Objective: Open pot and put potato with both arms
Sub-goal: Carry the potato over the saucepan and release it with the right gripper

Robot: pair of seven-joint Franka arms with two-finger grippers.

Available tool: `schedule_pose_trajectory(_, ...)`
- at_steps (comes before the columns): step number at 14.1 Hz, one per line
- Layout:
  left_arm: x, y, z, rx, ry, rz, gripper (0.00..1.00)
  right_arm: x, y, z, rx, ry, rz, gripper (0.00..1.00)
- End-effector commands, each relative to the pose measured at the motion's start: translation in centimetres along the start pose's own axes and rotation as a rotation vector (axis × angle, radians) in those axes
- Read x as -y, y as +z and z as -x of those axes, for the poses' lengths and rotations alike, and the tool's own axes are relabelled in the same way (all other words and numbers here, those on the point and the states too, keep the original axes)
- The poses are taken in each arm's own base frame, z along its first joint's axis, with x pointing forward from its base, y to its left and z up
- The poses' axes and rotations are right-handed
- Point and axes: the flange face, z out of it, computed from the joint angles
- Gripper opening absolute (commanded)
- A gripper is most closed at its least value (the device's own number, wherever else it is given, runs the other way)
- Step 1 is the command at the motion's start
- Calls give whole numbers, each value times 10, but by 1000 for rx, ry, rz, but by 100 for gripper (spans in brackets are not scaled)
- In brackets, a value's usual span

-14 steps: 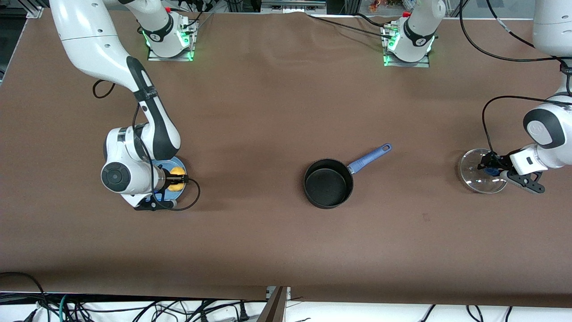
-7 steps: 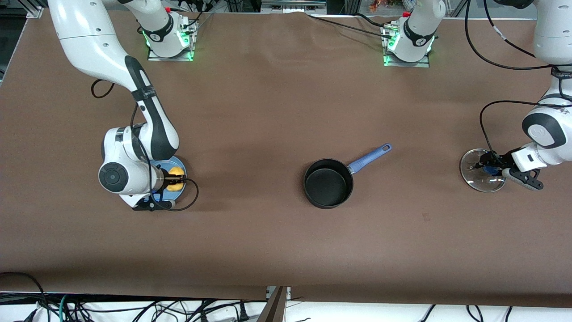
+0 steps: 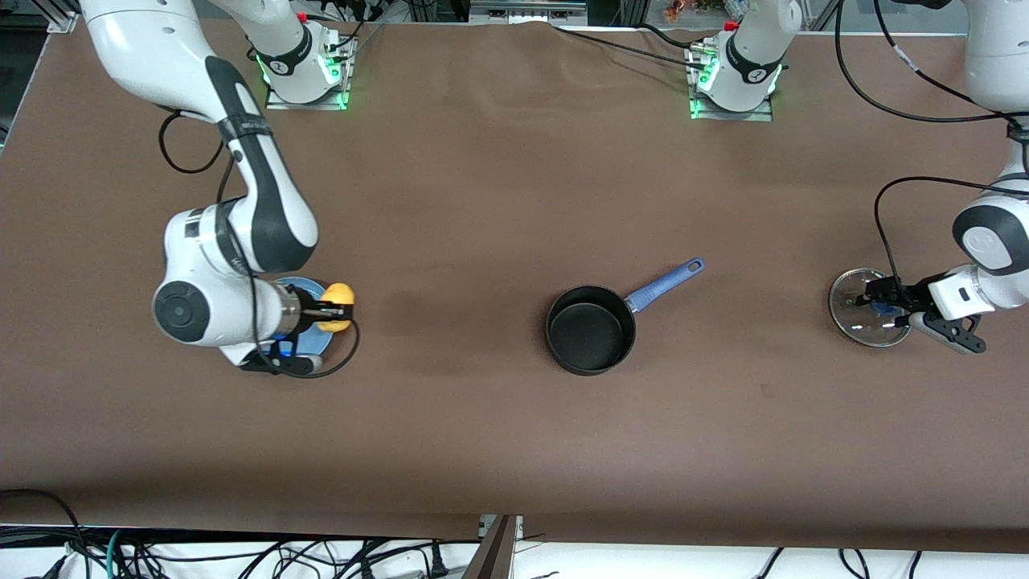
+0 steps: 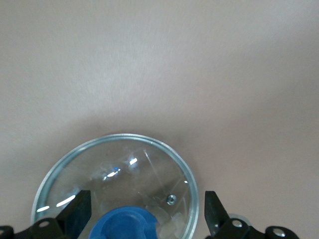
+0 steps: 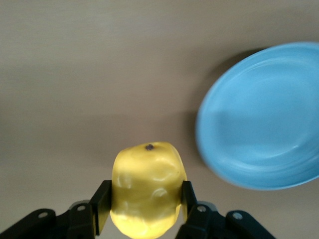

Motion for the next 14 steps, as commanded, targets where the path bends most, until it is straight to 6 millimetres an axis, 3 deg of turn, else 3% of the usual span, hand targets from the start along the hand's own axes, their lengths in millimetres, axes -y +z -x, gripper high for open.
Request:
schedule_pose_trajectory(1,-33,-62,-33,44,13,-73,100,71,10,22,20,126,-28,42)
schedule_pose_trajectory(5,-119,-132,-84,106,-107,-150,100,175,26,56,48,349,-270,42)
schedule_pose_trajectory(9,-208,-197,-102,108,-303,-141,100,285,61,105,-19,481,-435,42)
schedule_pose_trajectory(11,-252,-229,-100,109,-374,-140,100,318,65,111,-43,561,-520,42)
schedule_pose_trajectory(12,-270,-241,-99,124,-411,-138,100,325,63,105,-52,583,-555,43)
schedule_pose_trajectory(14,-287,-267,-95,148,-480,-137,100,329,66,92,-73,606,-602,45)
